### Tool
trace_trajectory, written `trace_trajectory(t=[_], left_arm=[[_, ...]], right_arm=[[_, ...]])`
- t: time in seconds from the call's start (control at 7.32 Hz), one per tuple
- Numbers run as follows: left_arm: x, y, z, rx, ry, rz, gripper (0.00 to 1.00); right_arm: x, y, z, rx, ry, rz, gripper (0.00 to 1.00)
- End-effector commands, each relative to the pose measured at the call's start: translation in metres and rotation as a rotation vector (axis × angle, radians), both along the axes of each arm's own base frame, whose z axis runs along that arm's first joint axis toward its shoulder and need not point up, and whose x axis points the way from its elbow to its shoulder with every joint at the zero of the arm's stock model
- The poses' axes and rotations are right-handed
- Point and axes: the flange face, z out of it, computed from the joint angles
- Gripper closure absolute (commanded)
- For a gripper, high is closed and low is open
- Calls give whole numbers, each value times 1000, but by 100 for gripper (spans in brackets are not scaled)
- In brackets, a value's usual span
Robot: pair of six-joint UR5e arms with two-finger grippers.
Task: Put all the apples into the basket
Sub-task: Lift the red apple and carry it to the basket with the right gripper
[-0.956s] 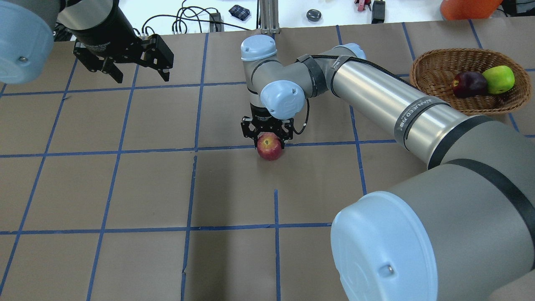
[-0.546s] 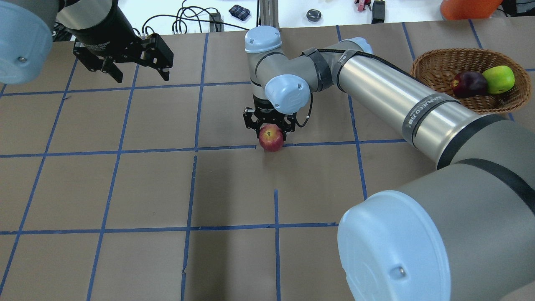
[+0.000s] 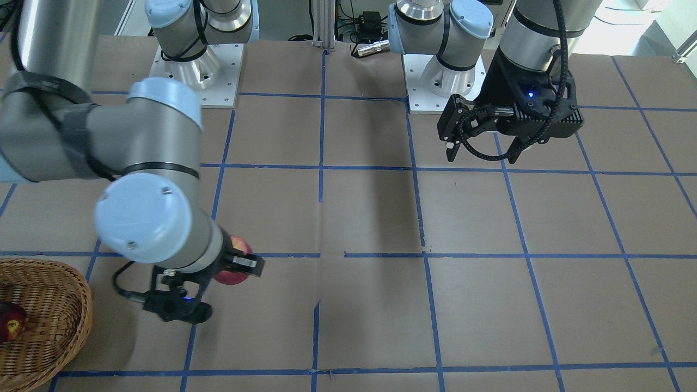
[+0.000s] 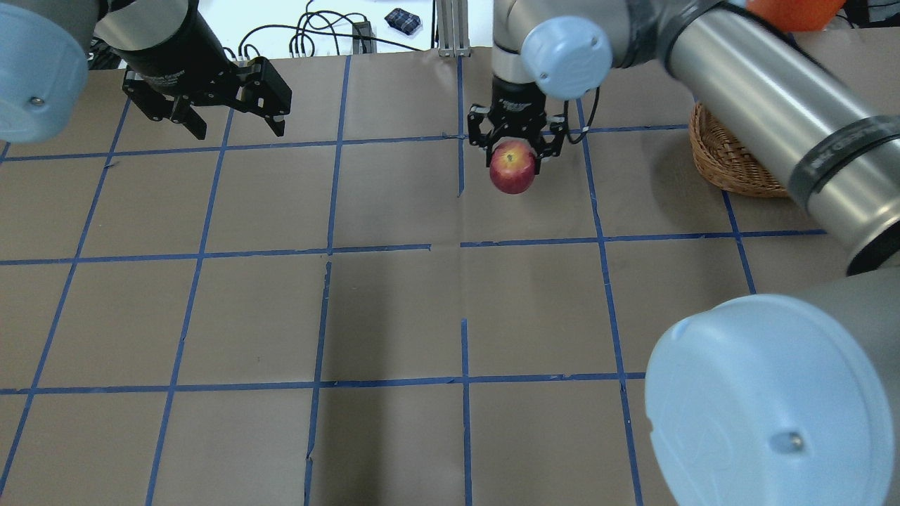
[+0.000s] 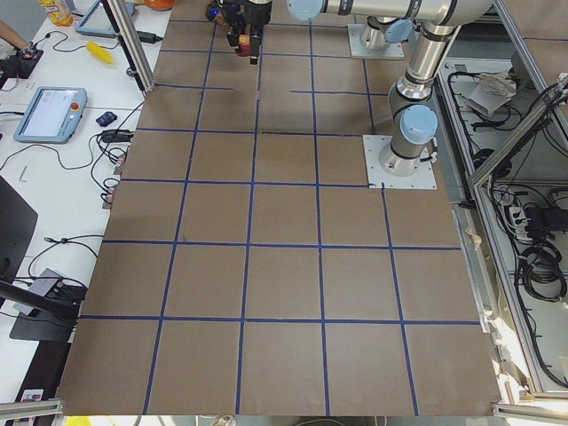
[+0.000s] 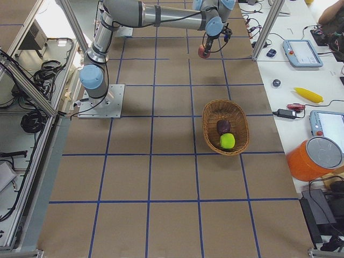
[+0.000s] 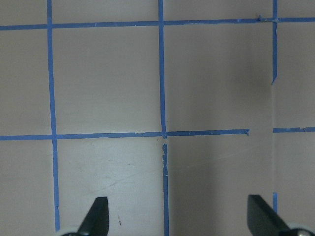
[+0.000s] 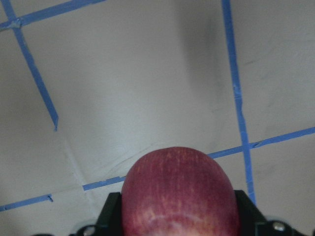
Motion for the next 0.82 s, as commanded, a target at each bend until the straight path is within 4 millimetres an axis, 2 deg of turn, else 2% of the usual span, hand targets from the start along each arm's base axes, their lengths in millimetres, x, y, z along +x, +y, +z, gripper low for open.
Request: trace_trajectory(t=[0.0, 0.14, 0.27, 0.55, 0.68], left_arm=[[-1, 0, 0, 1, -1, -1, 0], [0, 0, 0, 1, -1, 0, 0], [0, 0, 0, 1, -1, 0, 0], [0, 0, -1, 2, -1, 0, 0], [0, 0, -1, 2, -1, 0, 0]], right_arm=[[-143, -24, 19, 0, 63, 113, 100], [-204, -27, 20, 0, 60, 208, 100], [-249, -32, 22, -58, 73, 228, 100], [-330, -36, 7, -105, 77, 259, 100], [-366, -37, -8, -122, 80, 290, 100]])
